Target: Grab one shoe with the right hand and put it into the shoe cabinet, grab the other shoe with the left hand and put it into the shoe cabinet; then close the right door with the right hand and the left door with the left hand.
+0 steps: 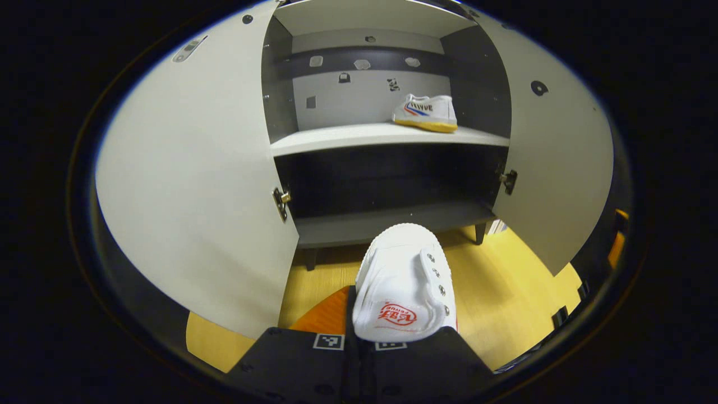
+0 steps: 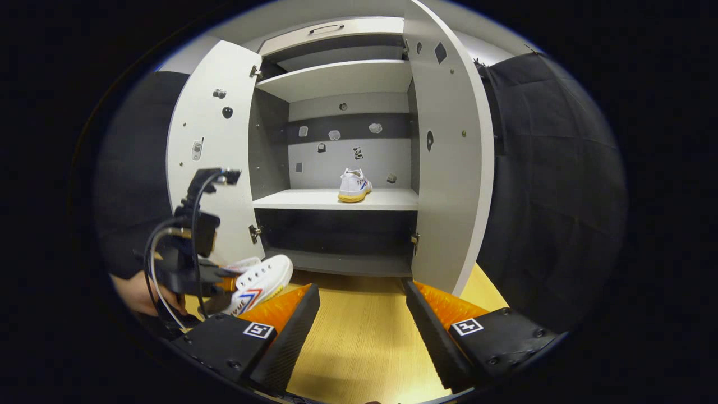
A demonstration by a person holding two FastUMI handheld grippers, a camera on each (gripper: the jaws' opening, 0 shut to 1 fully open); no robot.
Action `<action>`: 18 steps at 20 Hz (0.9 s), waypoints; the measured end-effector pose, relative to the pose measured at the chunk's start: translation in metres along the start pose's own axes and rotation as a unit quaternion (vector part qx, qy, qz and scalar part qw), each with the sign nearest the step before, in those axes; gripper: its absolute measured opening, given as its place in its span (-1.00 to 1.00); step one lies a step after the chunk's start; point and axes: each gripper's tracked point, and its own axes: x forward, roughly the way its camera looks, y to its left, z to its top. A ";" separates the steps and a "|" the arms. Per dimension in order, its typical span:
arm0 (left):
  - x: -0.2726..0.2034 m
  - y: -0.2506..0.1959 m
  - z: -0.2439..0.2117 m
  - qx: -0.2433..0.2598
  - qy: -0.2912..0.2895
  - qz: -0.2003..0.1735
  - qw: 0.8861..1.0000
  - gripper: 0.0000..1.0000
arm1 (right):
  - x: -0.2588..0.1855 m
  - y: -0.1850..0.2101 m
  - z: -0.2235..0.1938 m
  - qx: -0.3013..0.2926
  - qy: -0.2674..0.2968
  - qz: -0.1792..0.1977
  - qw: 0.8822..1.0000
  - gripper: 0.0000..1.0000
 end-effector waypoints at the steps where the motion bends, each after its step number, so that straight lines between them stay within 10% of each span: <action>1: -0.003 0.001 0.013 -0.005 -0.004 0.001 1.000 -0.91 | -0.002 -0.001 0.002 0.001 -0.002 0.002 1.000 0.97; 18: 0.074 0.039 0.272 -0.013 -0.057 0.042 0.997 -0.89 | -0.023 -0.043 0.010 0.023 -0.022 -0.018 0.999 0.97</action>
